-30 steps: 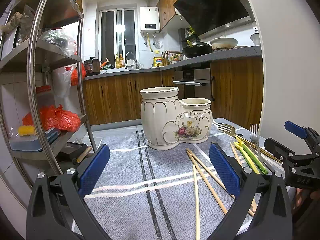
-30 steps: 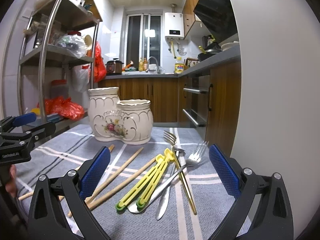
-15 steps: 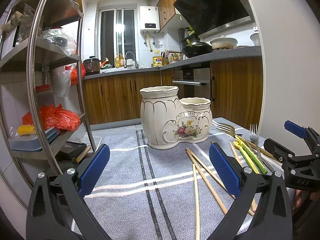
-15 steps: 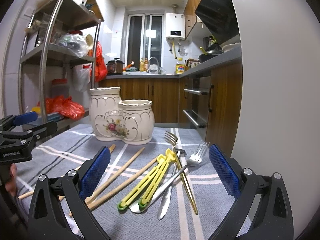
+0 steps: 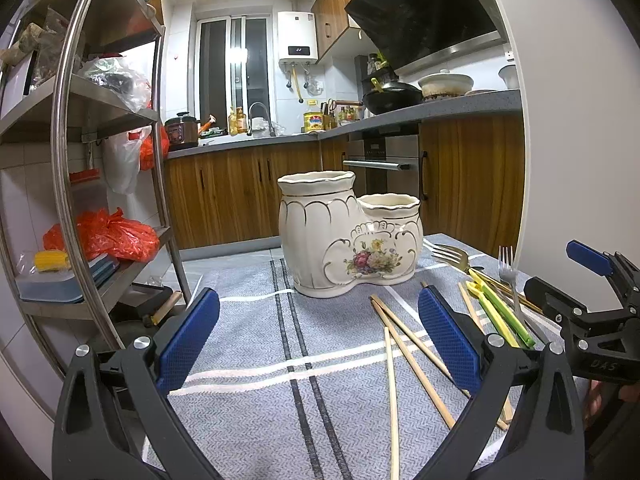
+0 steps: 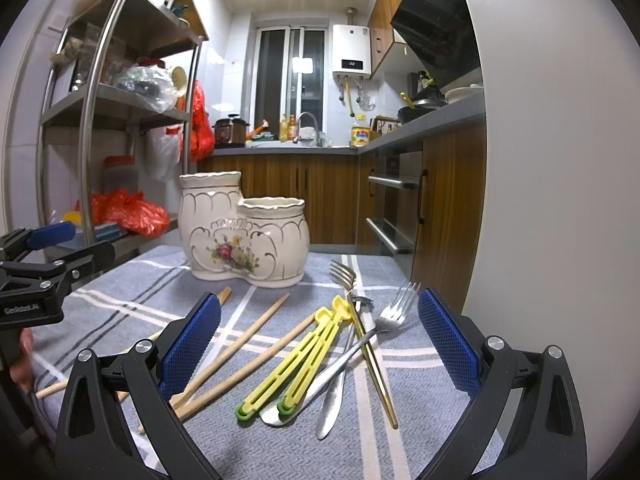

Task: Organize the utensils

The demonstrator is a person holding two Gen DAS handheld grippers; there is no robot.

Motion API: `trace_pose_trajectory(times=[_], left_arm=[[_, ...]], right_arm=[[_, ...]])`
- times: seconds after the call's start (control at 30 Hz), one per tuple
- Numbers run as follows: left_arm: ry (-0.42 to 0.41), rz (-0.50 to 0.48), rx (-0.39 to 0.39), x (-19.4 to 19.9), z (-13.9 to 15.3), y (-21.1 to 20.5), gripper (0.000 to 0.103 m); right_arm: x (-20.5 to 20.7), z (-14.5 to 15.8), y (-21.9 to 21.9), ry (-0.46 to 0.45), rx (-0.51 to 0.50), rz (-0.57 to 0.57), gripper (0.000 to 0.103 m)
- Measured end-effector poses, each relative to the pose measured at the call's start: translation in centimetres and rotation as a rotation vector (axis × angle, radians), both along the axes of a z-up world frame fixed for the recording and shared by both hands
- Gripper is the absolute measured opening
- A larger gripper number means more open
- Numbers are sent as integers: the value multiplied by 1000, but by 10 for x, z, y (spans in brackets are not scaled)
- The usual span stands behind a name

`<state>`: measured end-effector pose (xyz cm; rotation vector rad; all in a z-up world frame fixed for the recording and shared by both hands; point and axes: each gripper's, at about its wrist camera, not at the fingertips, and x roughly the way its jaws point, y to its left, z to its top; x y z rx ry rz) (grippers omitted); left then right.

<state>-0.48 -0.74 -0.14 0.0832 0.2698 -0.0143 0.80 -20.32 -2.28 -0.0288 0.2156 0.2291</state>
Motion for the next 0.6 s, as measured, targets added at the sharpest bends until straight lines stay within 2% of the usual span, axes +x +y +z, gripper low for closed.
trace_pose_trajectory(times=[0.6], left_arm=[[1, 1, -1, 1, -1, 0, 98]], right_arm=[[1, -2, 2, 4, -8, 4, 98]])
